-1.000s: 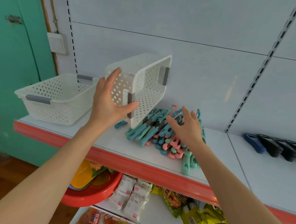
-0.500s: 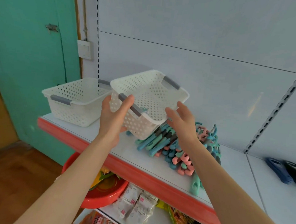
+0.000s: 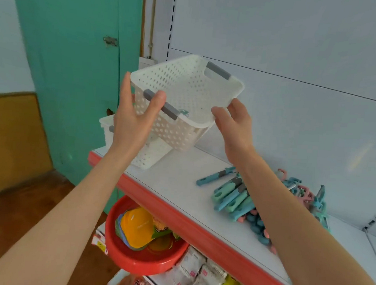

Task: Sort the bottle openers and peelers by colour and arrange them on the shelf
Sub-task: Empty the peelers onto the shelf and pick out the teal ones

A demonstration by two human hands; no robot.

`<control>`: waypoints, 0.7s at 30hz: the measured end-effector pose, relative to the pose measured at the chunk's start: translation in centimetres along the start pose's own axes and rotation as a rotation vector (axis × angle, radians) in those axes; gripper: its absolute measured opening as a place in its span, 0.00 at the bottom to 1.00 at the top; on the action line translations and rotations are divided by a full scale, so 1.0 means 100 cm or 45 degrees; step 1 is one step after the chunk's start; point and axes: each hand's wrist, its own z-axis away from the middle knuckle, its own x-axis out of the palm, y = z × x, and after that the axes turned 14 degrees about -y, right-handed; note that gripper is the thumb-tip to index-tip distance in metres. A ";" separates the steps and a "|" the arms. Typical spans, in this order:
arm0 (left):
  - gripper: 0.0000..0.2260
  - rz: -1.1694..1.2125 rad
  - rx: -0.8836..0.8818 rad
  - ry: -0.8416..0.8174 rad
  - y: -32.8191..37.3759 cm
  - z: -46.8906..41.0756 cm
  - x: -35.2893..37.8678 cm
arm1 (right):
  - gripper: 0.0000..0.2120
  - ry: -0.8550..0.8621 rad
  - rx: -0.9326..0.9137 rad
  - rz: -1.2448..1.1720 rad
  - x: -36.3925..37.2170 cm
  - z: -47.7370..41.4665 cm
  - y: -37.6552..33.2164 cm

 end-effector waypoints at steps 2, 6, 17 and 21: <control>0.40 -0.018 -0.003 0.006 -0.009 -0.016 -0.021 | 0.14 -0.010 0.009 -0.052 0.020 -0.019 -0.004; 0.40 -0.023 -0.039 0.022 -0.031 -0.040 -0.055 | 0.10 -0.031 0.045 -0.032 0.057 -0.051 -0.003; 0.40 -0.045 -0.157 -0.118 -0.088 -0.056 -0.084 | 0.07 0.031 0.204 0.196 0.093 -0.073 0.028; 0.36 -0.052 -0.176 -0.119 -0.095 -0.057 -0.083 | 0.12 0.044 0.241 0.290 0.096 -0.080 0.029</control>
